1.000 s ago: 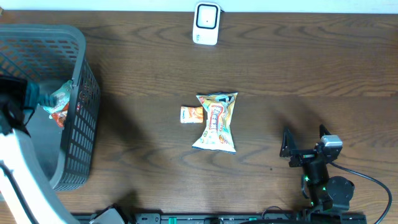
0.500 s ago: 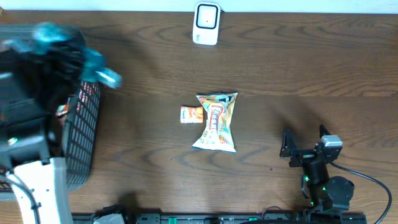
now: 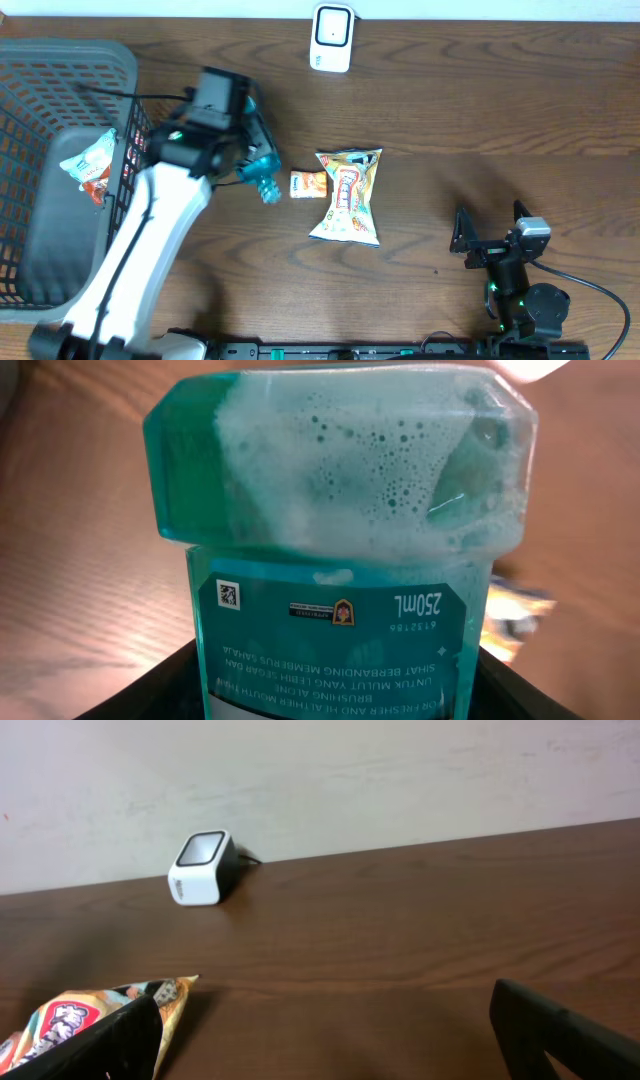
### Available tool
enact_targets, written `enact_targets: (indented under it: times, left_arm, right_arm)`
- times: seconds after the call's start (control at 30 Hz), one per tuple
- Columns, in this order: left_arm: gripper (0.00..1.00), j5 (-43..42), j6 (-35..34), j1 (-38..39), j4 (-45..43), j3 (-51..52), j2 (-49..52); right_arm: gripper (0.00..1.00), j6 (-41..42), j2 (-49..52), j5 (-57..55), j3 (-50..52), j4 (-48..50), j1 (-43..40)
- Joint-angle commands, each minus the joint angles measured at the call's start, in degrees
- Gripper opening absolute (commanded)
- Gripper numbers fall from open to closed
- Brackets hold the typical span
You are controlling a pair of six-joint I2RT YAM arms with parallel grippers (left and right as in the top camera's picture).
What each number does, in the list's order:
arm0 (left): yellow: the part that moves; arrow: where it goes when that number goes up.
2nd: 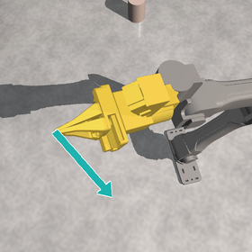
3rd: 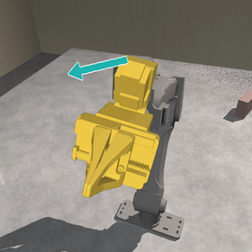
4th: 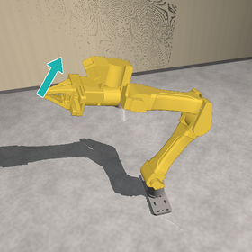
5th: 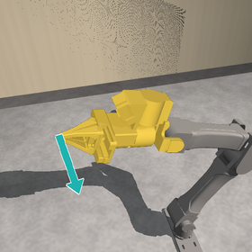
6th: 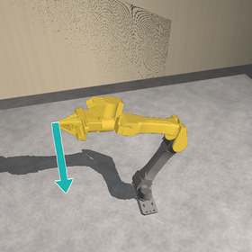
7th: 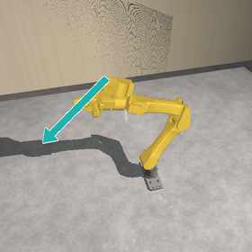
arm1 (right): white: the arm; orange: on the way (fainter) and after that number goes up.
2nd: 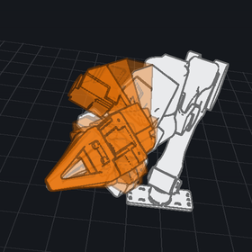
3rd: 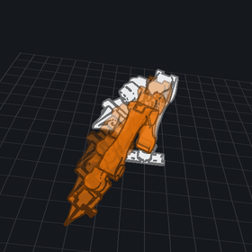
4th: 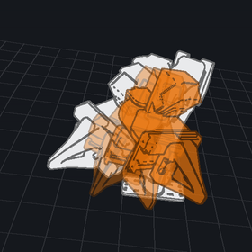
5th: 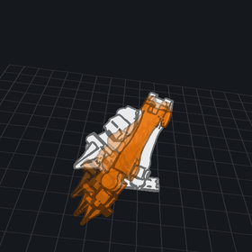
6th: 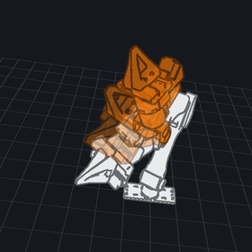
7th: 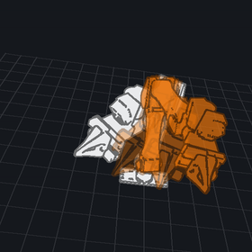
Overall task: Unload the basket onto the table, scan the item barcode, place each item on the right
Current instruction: 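Carry the Listerine bottle to the table beside the chip bag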
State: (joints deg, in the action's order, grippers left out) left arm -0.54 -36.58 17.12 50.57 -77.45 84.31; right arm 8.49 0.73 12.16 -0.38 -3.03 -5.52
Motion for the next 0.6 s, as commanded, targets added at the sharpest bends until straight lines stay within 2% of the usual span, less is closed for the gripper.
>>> enact_targets:
  times: [0.0, 0.33, 0.57]
  left_arm:
    - [0.40, 6.2, 3.5, 1.1, 0.3, 0.0, 4.5]
    - [0.40, 6.2, 3.6, 1.1, 1.3, 3.0, 16.0]
    - [0.40, 5.8, 3.5, 1.3, -2.8, 9.0, 19.3]
  right_arm:
    - [0.99, -0.7, -0.1, 0.0, 0.0, -0.2, 0.3]
    - [0.99, -0.7, -0.1, 0.0, 0.0, -0.2, 0.3]
    - [0.99, -0.7, -0.1, 0.0, 0.0, -0.2, 0.3]
